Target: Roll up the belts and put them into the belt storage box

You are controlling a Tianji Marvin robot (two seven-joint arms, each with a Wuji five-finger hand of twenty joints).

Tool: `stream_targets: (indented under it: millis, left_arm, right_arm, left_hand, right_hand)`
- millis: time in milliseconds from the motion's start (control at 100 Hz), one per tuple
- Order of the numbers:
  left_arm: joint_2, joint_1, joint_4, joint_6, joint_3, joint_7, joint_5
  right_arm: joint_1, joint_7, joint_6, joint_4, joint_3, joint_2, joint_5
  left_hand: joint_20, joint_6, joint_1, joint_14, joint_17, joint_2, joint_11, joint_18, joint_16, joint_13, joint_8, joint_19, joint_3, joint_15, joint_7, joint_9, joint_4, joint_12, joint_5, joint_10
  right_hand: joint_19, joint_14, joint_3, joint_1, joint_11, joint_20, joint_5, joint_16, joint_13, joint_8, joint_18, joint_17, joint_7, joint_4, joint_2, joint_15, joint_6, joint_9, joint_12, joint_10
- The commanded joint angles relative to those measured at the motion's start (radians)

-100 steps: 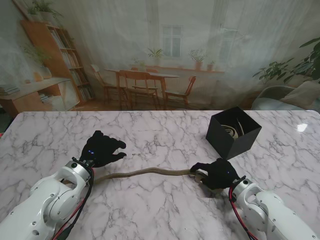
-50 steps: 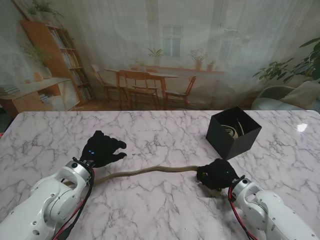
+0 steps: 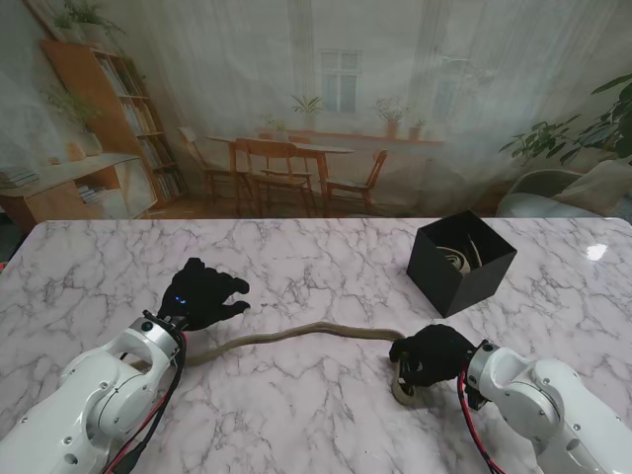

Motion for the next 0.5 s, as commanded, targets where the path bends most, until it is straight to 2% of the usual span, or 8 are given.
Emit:
stream_targets:
  millis: [0, 80, 200, 250, 320, 400, 460, 490]
  left_arm:
    - [-0.001, 0.001, 0.002, 0.001, 0.0, -0.011, 0.001]
    - [-0.001, 0.002, 0.002, 0.001, -0.001, -0.009, 0.001]
    - [-0.001, 0.002, 0.002, 0.002, -0.001, -0.009, 0.001]
    - [-0.001, 0.002, 0.002, 0.003, -0.002, -0.009, 0.002]
    - [-0.001, 0.002, 0.002, 0.002, -0.002, -0.009, 0.003]
    - [-0.001, 0.002, 0.002, 0.002, -0.002, -0.009, 0.003]
    - [-0.001, 0.002, 0.002, 0.001, -0.002, -0.01, 0.004]
    - [-0.001, 0.003, 0.002, 0.001, -0.002, -0.01, 0.004]
  right_arm:
    - [-0.014, -0.009, 0.005, -0.009, 0.006, 0.004, -0.038]
    - [-0.019, 0.017, 0.009, -0.019, 0.012, 0.006, -0.023]
    - [-0.026, 0.034, 0.016, -0.029, 0.017, 0.007, -0.022]
    - [-0.029, 0.047, 0.02, -0.036, 0.019, 0.008, -0.021]
    - [-0.032, 0.054, 0.026, -0.039, 0.02, 0.008, -0.014]
    - [-0.036, 0.066, 0.034, -0.042, 0.023, 0.007, 0.013]
    - [-0.041, 0.084, 0.052, -0.049, 0.025, 0.007, 0.043]
    - [-0.042, 0.085, 0.059, -0.049, 0.026, 0.006, 0.06]
  left_hand:
    - [0.006, 0.011, -0.007, 0.015, -0.019, 0.042, -0.013, 0.038, -0.008, -0.019, 0.007, -0.03, -0.017, -0.022, -0.018, -0.024, -0.022, -0.008, 0.015, 0.02]
    - [0.006, 0.012, -0.005, 0.017, -0.019, 0.043, -0.014, 0.039, -0.008, -0.019, 0.007, -0.029, -0.016, -0.022, -0.018, -0.024, -0.021, -0.008, 0.015, 0.023]
    - [0.006, 0.011, -0.005, 0.015, -0.018, 0.042, -0.014, 0.037, -0.009, -0.019, 0.007, -0.03, -0.016, -0.022, -0.018, -0.024, -0.022, -0.008, 0.015, 0.021]
    - [0.006, 0.011, -0.005, 0.016, -0.018, 0.042, -0.014, 0.038, -0.009, -0.019, 0.007, -0.03, -0.016, -0.022, -0.019, -0.024, -0.022, -0.008, 0.014, 0.02]
    - [0.006, 0.011, -0.004, 0.015, -0.018, 0.042, -0.014, 0.038, -0.009, -0.019, 0.007, -0.03, -0.016, -0.023, -0.019, -0.024, -0.022, -0.008, 0.013, 0.021]
    - [0.007, 0.011, -0.004, 0.015, -0.018, 0.042, -0.014, 0.038, -0.009, -0.019, 0.008, -0.029, -0.016, -0.023, -0.019, -0.024, -0.022, -0.008, 0.014, 0.021]
    - [0.007, 0.01, -0.005, 0.016, -0.018, 0.042, -0.014, 0.038, -0.009, -0.018, 0.008, -0.029, -0.016, -0.022, -0.019, -0.024, -0.022, -0.008, 0.014, 0.021]
    - [0.007, 0.01, -0.004, 0.015, -0.018, 0.042, -0.014, 0.037, -0.009, -0.019, 0.008, -0.029, -0.016, -0.022, -0.019, -0.023, -0.022, -0.008, 0.014, 0.021]
  right_hand:
    - [-0.024, -0.037, 0.085, 0.014, -0.1, -0.018, -0.001, -0.019, -0.044, 0.043, -0.03, -0.02, 0.056, 0.042, -0.01, -0.059, 0.15, -0.078, -0.017, 0.008]
    - [-0.045, -0.028, 0.218, 0.053, -0.117, -0.028, -0.011, -0.025, -0.064, 0.048, -0.025, -0.033, 0.033, 0.073, -0.054, -0.069, 0.156, -0.095, -0.021, 0.02]
    - [-0.08, -0.018, 0.458, 0.134, -0.154, -0.043, -0.037, -0.036, -0.104, 0.051, -0.022, -0.061, 0.001, 0.108, -0.179, -0.092, 0.156, -0.129, -0.037, 0.038]
    - [-0.091, -0.013, 0.489, 0.161, -0.171, -0.048, -0.05, -0.04, -0.118, 0.051, -0.023, -0.07, -0.009, 0.126, -0.202, -0.101, 0.157, -0.142, -0.044, 0.044]
    - [-0.111, -0.002, 0.491, 0.174, -0.194, -0.057, -0.059, -0.048, -0.14, 0.047, -0.015, -0.088, -0.027, 0.212, -0.215, -0.115, 0.157, -0.16, -0.054, 0.061]
    - [-0.136, 0.015, 0.491, 0.088, -0.202, -0.068, -0.06, -0.057, -0.169, 0.034, -0.007, -0.111, -0.054, 0.249, -0.146, -0.132, 0.162, -0.193, -0.056, 0.085]
    - [-0.157, 0.035, 0.49, -0.045, -0.208, -0.077, -0.054, -0.063, -0.196, 0.018, 0.003, -0.137, -0.08, 0.235, 0.008, -0.145, 0.167, -0.217, -0.057, 0.107]
    - [-0.159, 0.042, 0.477, -0.064, -0.207, -0.078, -0.04, -0.063, -0.196, 0.014, 0.008, -0.142, -0.085, 0.232, 0.053, -0.144, 0.168, -0.216, -0.057, 0.117]
